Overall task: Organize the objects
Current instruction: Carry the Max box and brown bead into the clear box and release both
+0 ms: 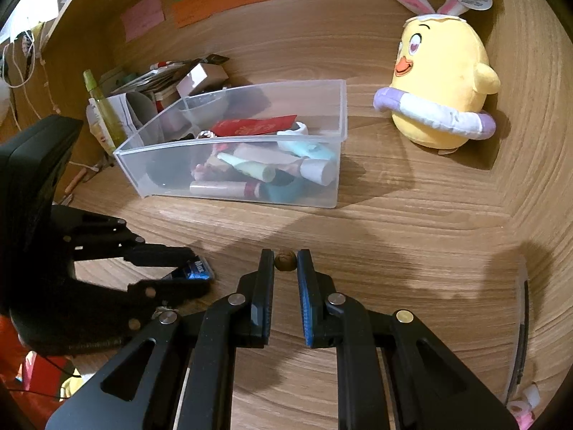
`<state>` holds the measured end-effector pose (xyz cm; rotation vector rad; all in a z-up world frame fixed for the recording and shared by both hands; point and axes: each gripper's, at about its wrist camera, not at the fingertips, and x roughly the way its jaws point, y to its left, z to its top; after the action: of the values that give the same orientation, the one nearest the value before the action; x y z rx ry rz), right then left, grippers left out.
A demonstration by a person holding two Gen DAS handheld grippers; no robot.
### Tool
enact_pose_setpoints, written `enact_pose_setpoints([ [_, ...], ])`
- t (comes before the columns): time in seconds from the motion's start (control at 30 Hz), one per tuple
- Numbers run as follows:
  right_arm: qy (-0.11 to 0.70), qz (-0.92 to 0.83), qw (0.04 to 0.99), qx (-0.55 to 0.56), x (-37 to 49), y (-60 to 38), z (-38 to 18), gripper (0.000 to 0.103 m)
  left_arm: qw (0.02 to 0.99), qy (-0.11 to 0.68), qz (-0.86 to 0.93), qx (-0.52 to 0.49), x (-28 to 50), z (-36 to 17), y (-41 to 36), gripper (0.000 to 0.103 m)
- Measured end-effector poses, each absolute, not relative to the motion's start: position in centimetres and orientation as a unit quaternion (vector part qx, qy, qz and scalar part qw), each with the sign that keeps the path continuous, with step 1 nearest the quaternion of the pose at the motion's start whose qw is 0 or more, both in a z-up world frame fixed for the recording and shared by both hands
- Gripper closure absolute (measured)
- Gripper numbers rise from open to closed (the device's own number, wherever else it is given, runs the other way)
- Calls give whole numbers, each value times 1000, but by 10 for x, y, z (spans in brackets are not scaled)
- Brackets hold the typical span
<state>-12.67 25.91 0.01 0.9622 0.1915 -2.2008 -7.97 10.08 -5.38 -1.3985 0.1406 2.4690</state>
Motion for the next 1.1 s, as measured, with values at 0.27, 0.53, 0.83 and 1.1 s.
enact_pose_setpoints([
  [0.27, 83, -856, 375, 346, -121, 241, 19, 91, 121, 4, 880, -459, -80, -41, 77, 76],
  [0.53, 94, -857, 390, 323, -119, 218, 37, 91, 93, -18, 907, -411, -72, -17, 56, 76],
  [0.83, 99, -858, 410, 293, -126, 198, 60, 91, 71, -49, 928, -363, -68, 19, 29, 76],
  [1.1, 103, -857, 412, 293, -151, 184, 71, 91, 47, -60, 936, -342, -83, 39, 14, 76],
])
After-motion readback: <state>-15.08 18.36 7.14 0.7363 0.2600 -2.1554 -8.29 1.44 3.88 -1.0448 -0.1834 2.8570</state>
